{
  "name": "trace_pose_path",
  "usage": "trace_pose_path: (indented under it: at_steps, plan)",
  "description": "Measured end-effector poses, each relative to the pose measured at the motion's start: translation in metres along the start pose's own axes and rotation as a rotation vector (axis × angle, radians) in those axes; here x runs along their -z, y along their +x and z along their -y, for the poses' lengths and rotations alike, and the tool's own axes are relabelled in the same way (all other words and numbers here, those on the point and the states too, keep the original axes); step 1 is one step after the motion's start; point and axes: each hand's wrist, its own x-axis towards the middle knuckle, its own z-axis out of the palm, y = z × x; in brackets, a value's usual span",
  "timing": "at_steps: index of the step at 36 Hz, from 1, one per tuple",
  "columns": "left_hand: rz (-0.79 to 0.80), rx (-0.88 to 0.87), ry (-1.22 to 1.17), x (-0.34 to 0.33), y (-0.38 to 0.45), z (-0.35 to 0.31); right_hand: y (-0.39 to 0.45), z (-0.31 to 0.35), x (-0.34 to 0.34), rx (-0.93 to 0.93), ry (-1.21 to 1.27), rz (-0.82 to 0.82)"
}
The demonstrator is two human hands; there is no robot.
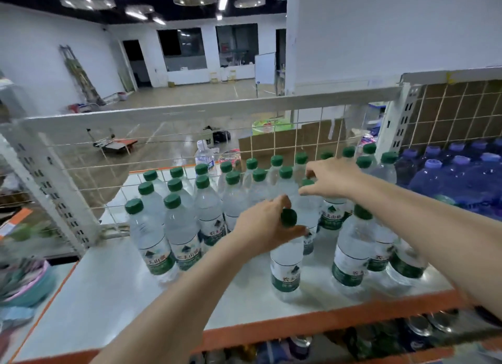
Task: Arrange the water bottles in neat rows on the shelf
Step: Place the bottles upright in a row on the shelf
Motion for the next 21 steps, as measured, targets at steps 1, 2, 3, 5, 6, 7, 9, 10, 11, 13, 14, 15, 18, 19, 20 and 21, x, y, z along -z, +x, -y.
trace_pose_path:
  at_steps: [1, 2, 3, 5, 6, 7, 9, 10, 11, 13, 14, 15, 18, 19, 20, 21]
  plan:
    - [-0.01, 0.01, 0.002, -0.002, 0.001, -0.002, 0.001, -0.001, -0.002, 0.03, 0.021, 0.026]
    - [-0.017, 0.018, 0.013, -0.003, 0.002, -0.003, 0.003, -0.002, -0.004, 0.055, 0.04, 0.055]
    - [-0.02, 0.022, 0.028, -0.004, 0.003, -0.005, 0.004, -0.002, -0.006, 0.077, 0.056, 0.083]
    - [-0.013, 0.027, 0.031, -0.004, 0.003, -0.006, 0.006, -0.001, -0.01, 0.103, 0.092, 0.115]
    - [-0.005, 0.03, 0.028, -0.003, 0.003, -0.007, 0.006, 0.001, -0.012, 0.113, 0.114, 0.109]
    - [0.0, 0.036, 0.029, -0.002, 0.003, -0.007, 0.006, 0.003, -0.013, 0.125, 0.133, 0.092]
    - [-0.006, 0.056, 0.038, 0.0, 0.003, -0.005, 0.005, 0.008, -0.015, 0.149, 0.157, 0.054]
    - [-0.014, 0.068, 0.031, 0.001, 0.003, -0.003, 0.005, 0.011, -0.016, 0.159, 0.166, 0.04]
    - [-0.023, 0.084, 0.018, 0.002, 0.003, -0.001, 0.004, 0.014, -0.017, 0.164, 0.174, 0.026]
    - [-0.041, 0.128, 0.004, 0.005, 0.003, 0.005, 0.002, 0.021, -0.019, 0.159, 0.177, 0.0]
    - [-0.05, 0.153, 0.012, 0.007, 0.003, 0.009, 0.0, 0.024, -0.02, 0.156, 0.17, -0.017]
    - [-0.055, 0.174, 0.03, 0.01, 0.003, 0.012, -0.001, 0.026, -0.021, 0.153, 0.158, -0.033]
    - [-0.057, 0.209, 0.12, 0.023, 0.003, 0.026, -0.007, 0.034, -0.018, 0.155, 0.093, -0.08]
    - [-0.053, 0.211, 0.143, 0.027, 0.004, 0.032, -0.008, 0.038, -0.017, 0.163, 0.082, -0.09]
    - [-0.047, 0.213, 0.159, 0.03, 0.003, 0.038, -0.009, 0.042, -0.017, 0.172, 0.082, -0.093]
    - [-0.039, 0.213, 0.174, 0.034, 0.003, 0.044, -0.009, 0.046, -0.017, 0.179, 0.094, -0.09]
